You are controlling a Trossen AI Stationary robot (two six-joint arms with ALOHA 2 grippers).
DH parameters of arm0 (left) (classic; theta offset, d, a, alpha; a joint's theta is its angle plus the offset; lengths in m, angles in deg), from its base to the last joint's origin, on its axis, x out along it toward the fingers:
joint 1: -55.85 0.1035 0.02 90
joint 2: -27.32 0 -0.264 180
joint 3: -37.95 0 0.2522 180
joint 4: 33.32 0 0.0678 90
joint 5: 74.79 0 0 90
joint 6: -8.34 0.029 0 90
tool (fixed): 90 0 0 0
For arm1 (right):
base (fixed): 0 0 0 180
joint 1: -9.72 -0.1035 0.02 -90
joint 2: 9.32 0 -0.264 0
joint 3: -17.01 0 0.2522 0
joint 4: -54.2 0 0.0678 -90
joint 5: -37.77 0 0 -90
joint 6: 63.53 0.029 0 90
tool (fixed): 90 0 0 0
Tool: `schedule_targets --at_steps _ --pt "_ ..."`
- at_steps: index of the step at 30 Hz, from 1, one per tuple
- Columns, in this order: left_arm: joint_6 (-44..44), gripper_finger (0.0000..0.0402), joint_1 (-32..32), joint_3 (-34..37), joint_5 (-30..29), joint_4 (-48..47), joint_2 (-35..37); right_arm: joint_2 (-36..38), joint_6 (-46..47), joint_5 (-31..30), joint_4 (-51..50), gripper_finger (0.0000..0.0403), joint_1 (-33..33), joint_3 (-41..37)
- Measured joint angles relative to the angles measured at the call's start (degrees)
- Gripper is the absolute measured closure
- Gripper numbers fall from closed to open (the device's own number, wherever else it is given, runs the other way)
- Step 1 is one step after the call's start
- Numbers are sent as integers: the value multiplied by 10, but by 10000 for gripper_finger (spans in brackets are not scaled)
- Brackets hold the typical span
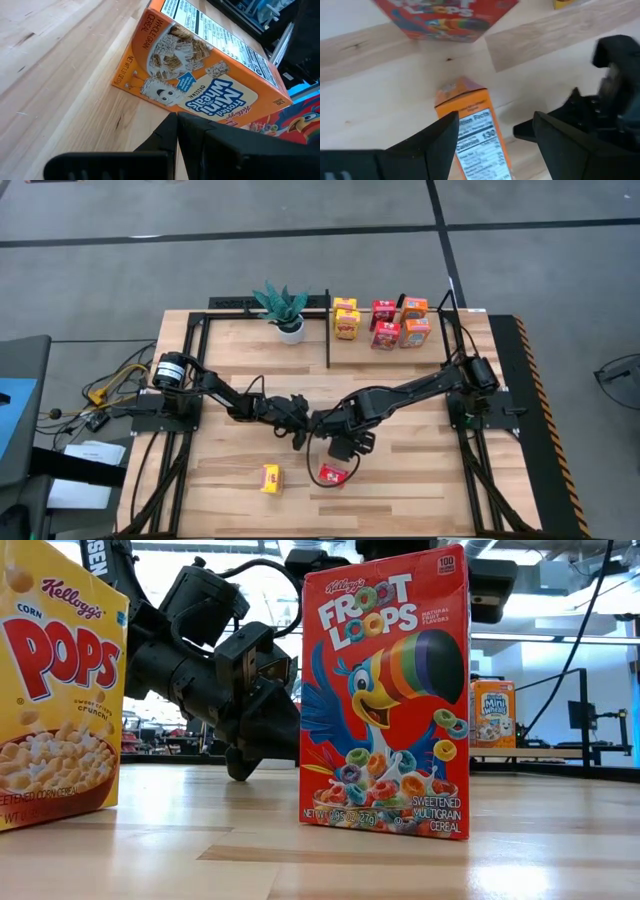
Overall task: Stack cereal on shelf
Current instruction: Put the orange cereal box on the shelf aligned with orange cereal boxes
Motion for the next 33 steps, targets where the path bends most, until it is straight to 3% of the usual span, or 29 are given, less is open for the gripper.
schedule_targets --at_steps 10,16,22,33 --pt "4 401 0 0 -1 -1 0 1 -20 28 15 121 0 -38" --pt "4 401 0 0 -1 -1 0 -1 -8 26 75 121 0 -71" --pt "3 401 -2 0 -4 0 0 -1 -4 17 73 121 0 -72" --pt "2 401 -4 1 -6 7 -1 0 85 -7 85 121 5 -72"
